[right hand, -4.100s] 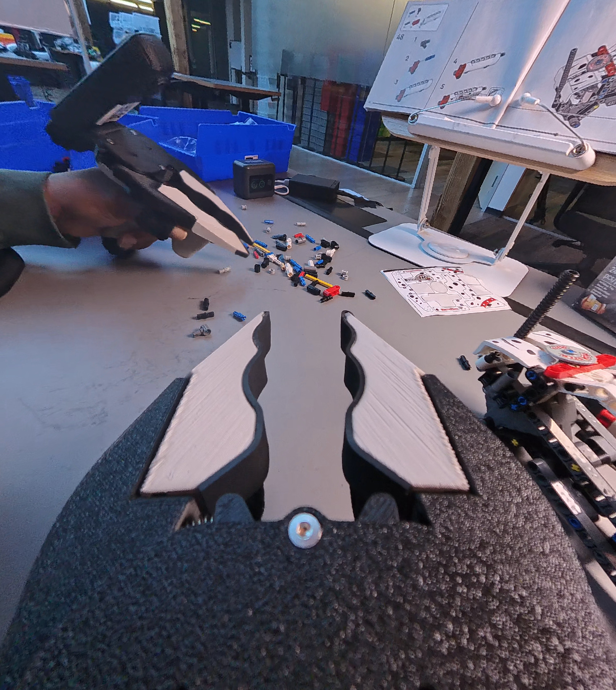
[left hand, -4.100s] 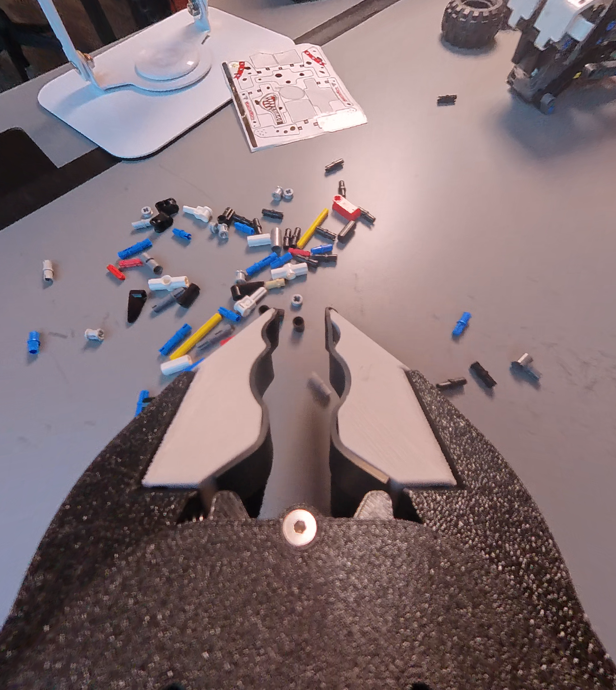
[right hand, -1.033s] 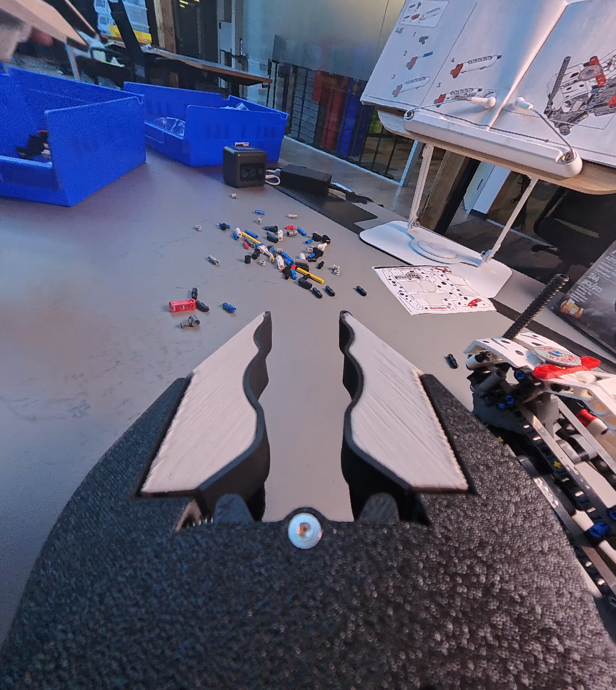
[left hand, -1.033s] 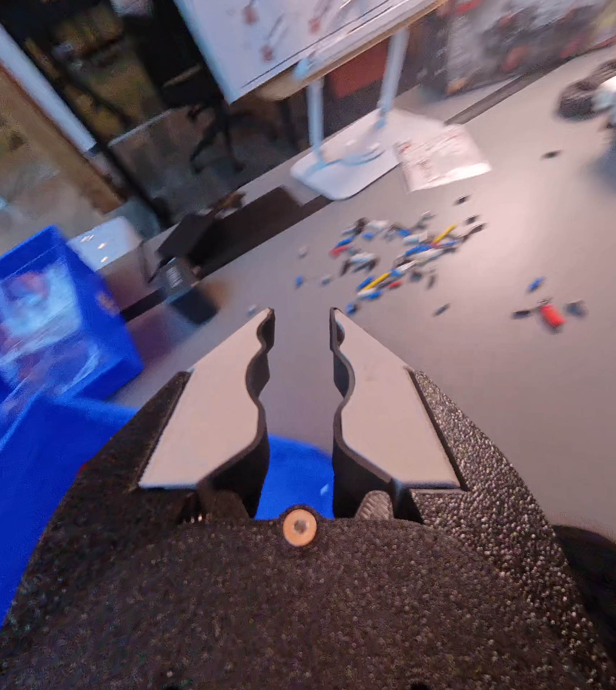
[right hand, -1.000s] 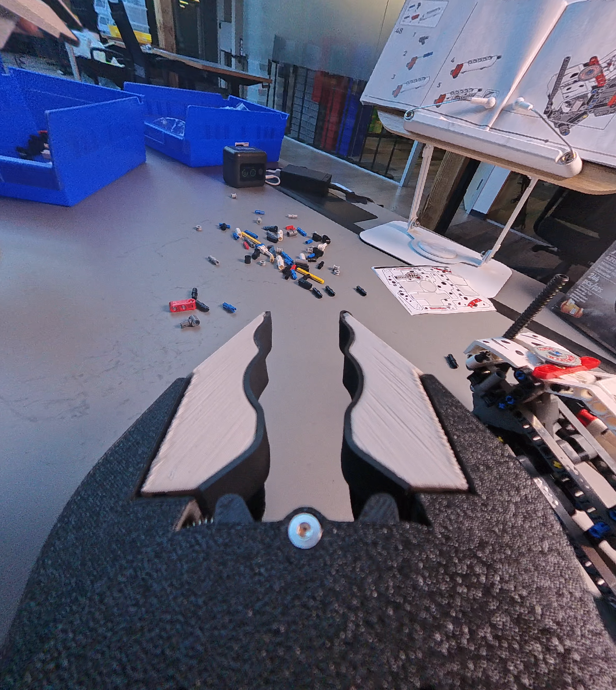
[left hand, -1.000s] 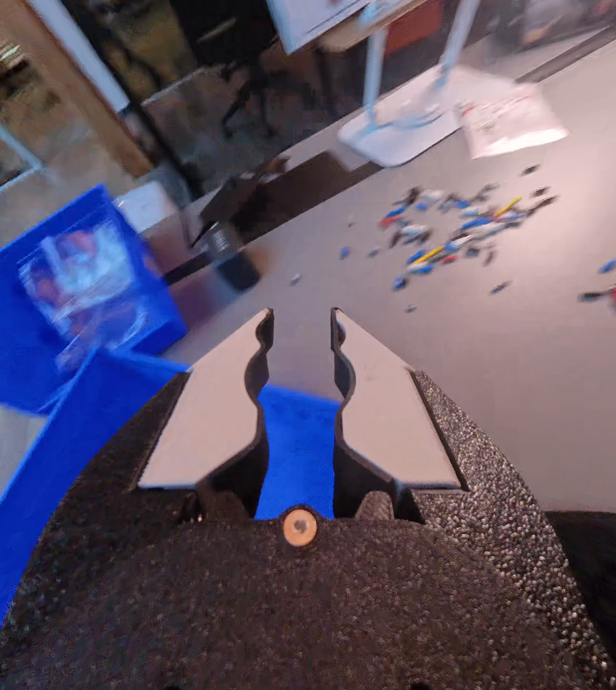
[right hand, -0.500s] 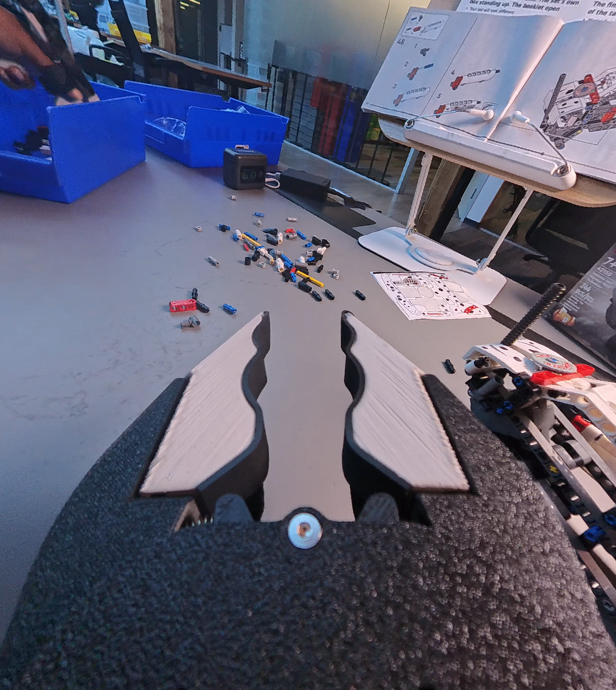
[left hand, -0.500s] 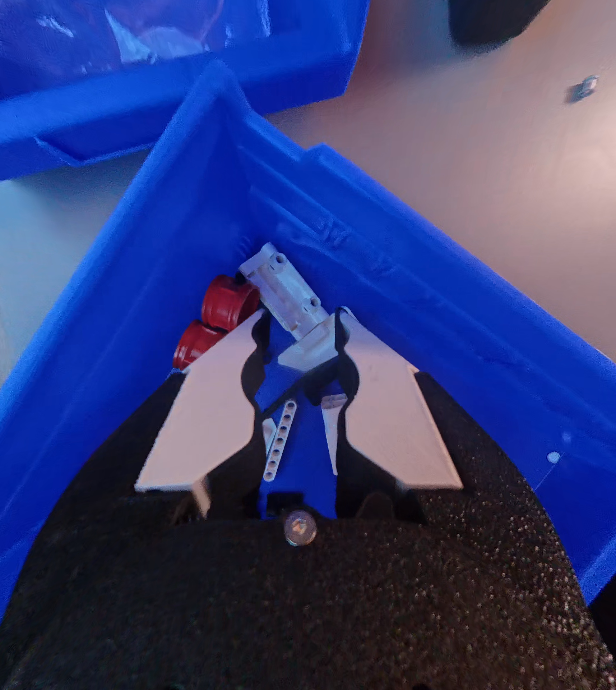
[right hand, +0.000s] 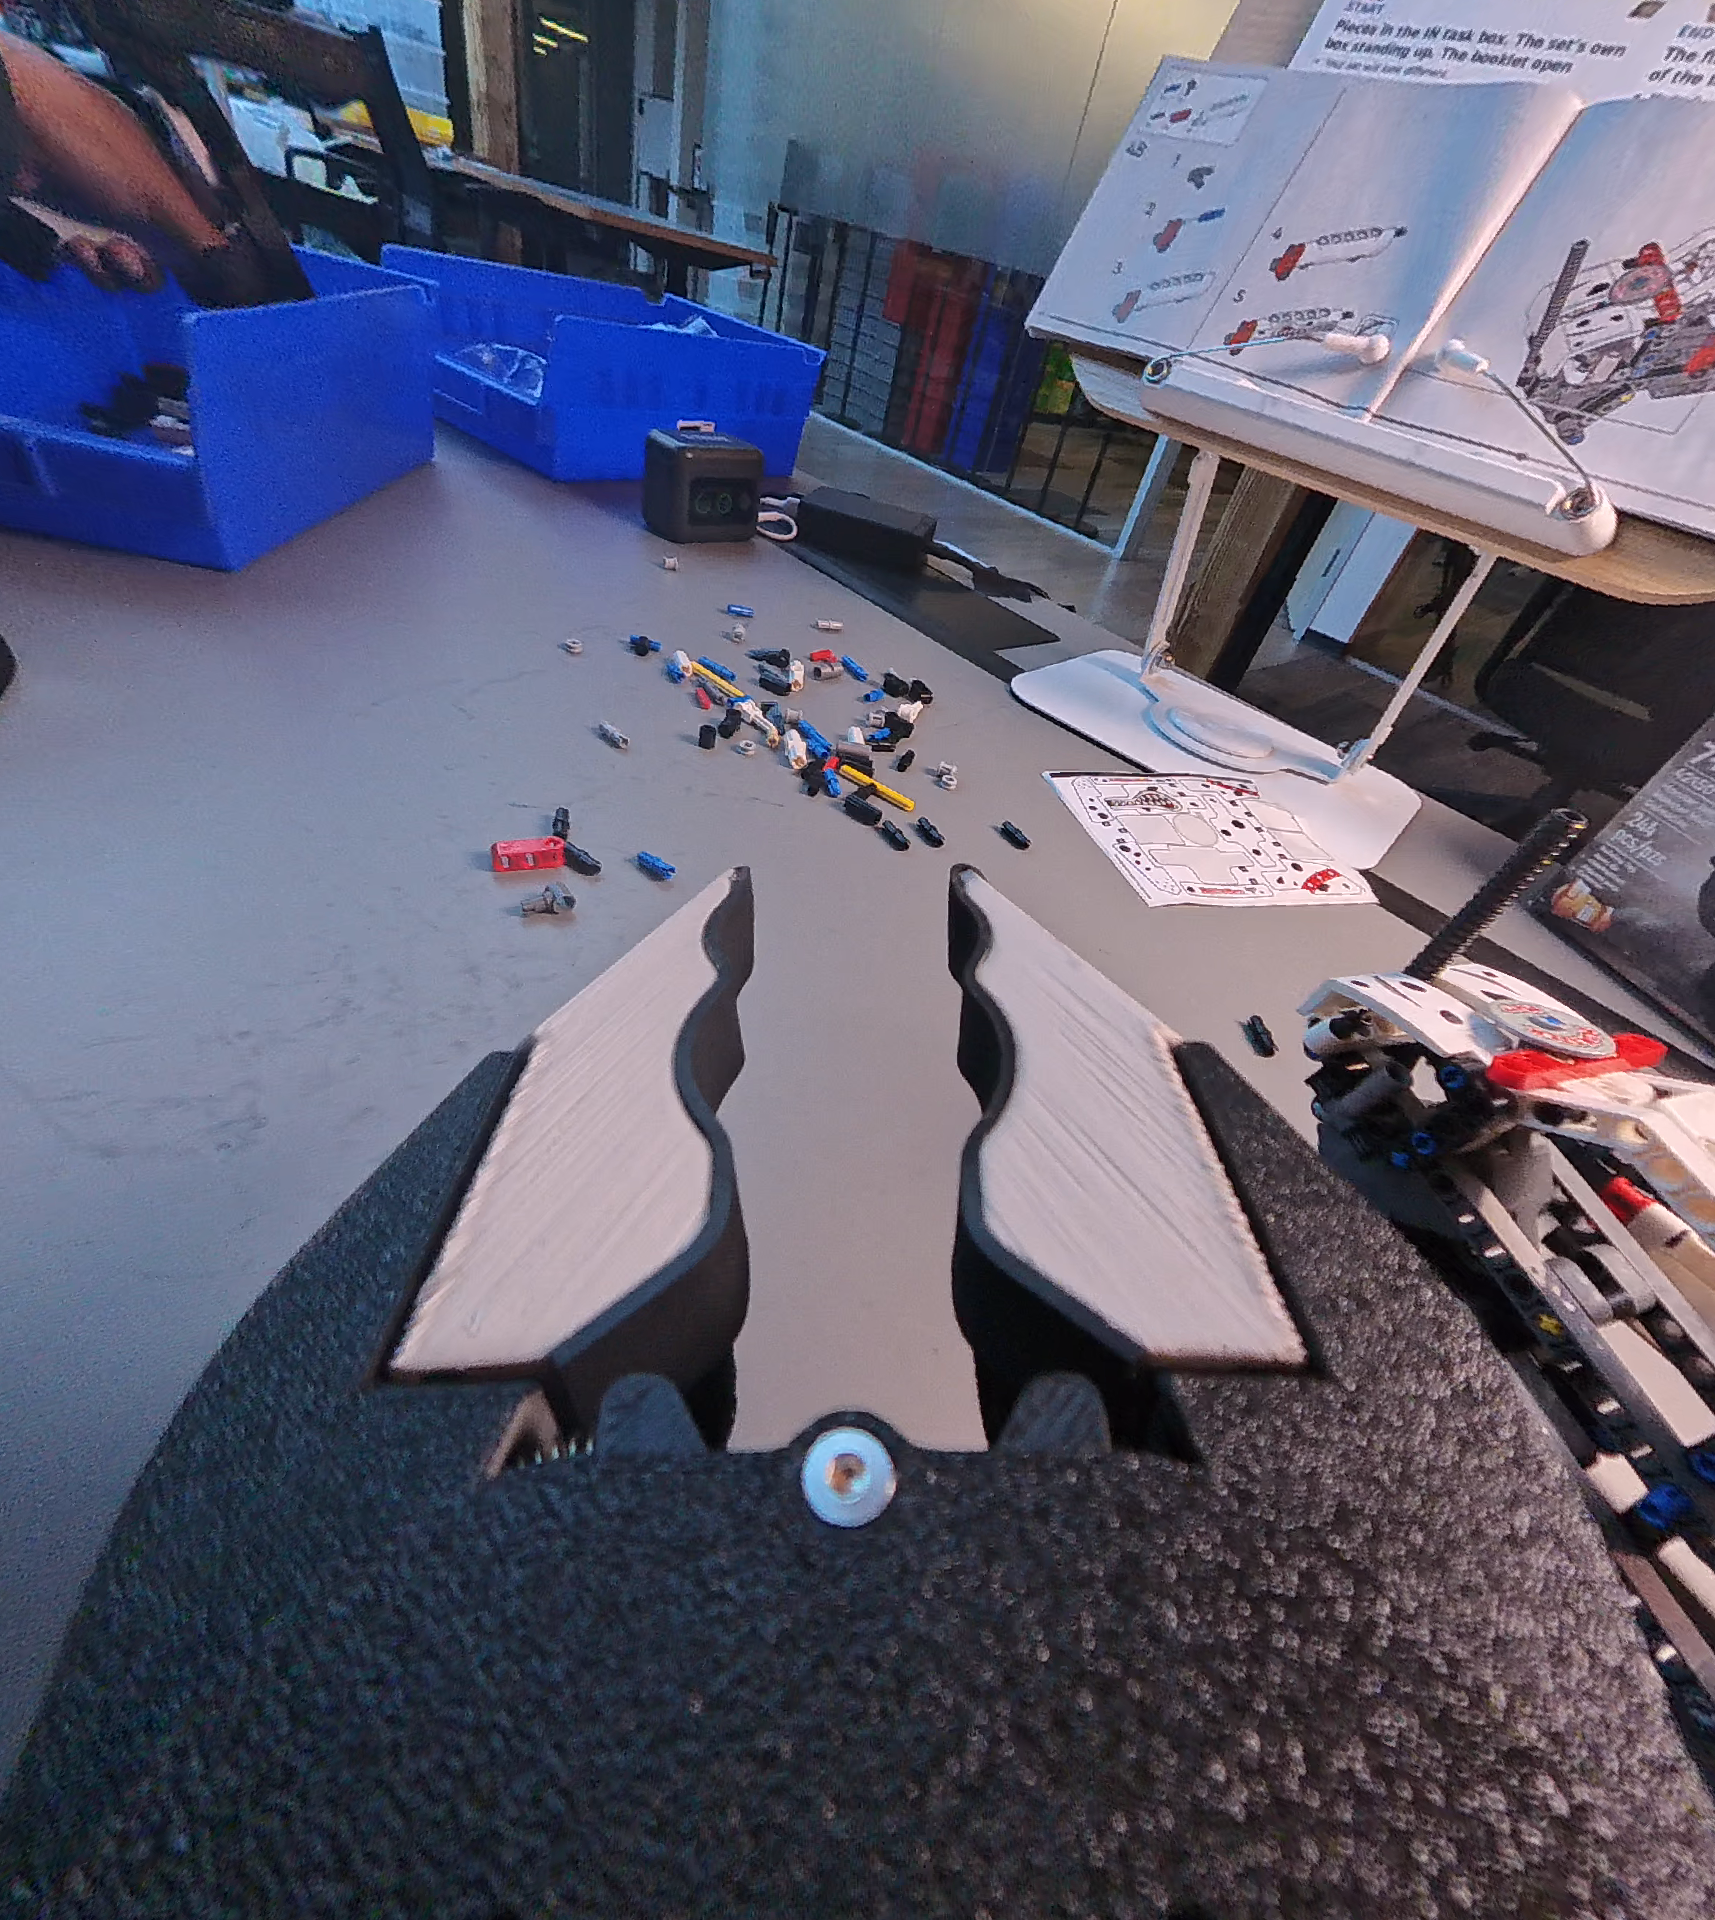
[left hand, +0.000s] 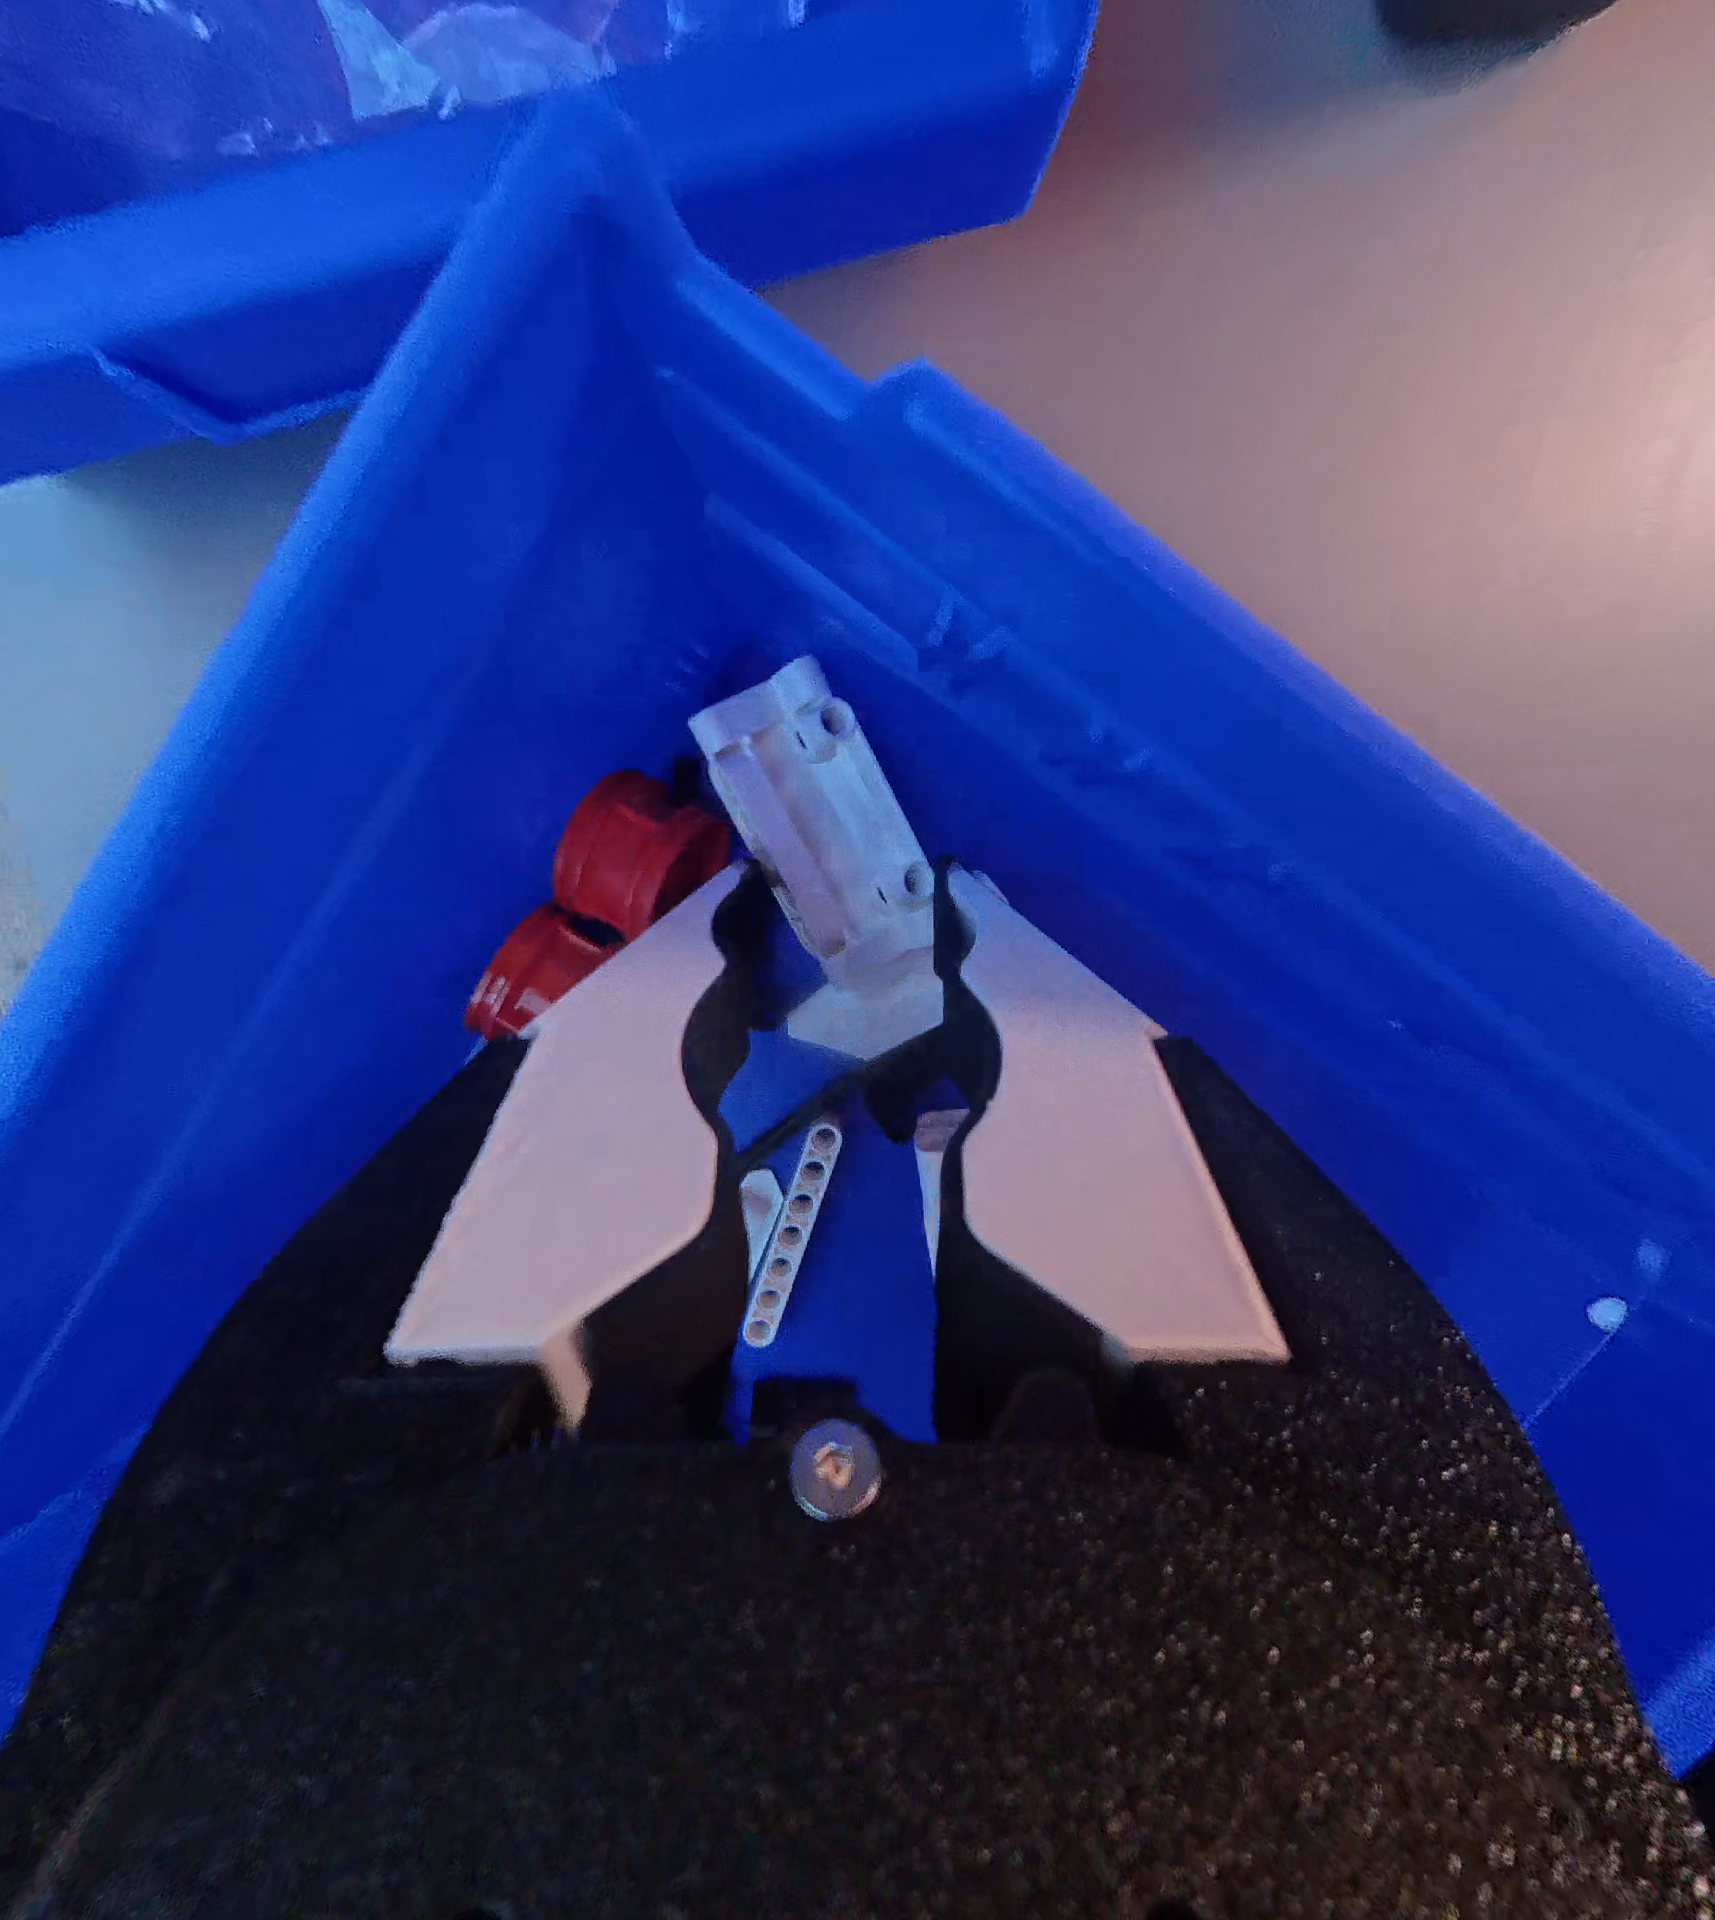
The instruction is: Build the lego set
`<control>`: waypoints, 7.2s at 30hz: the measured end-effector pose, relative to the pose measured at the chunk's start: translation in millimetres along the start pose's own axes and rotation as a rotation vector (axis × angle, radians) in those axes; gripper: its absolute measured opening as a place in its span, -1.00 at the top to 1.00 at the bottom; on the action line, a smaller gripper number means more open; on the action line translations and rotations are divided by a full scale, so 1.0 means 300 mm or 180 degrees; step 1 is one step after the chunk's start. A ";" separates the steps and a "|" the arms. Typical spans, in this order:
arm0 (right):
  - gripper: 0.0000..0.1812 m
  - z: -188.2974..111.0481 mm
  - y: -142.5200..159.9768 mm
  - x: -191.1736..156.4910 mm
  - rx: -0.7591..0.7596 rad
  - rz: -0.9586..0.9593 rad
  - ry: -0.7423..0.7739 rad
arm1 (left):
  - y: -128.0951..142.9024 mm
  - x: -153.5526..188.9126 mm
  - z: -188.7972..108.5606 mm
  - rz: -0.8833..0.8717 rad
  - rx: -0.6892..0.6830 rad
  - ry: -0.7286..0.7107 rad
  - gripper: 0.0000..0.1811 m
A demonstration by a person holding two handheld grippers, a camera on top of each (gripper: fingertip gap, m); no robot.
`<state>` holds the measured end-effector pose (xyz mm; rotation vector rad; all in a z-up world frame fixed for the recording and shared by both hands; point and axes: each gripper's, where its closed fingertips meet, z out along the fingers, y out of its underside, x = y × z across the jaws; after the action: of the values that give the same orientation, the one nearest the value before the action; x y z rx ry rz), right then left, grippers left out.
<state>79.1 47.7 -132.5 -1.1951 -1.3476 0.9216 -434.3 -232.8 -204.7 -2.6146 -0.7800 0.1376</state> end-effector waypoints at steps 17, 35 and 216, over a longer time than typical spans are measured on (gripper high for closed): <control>0.57 -0.002 -0.054 -0.092 0.0074 -0.0340 -0.0255 | 0.079 1.172 -0.755 0.1324 0.1950 0.4341 0.65; 0.92 -0.011 0.048 -0.343 -0.0984 -0.1018 -0.1981 | 0.321 1.681 -0.345 0.2185 0.0606 0.4383 0.62; 0.96 0.109 -0.057 -0.427 -0.0115 -0.0855 -0.2185 | 0.330 1.621 -0.323 0.2817 0.1339 0.4118 0.96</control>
<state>36.0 -77.6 -147.8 -0.7073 -2.0157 1.1632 43.5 -77.9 -146.2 -1.8375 0.7512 -0.9234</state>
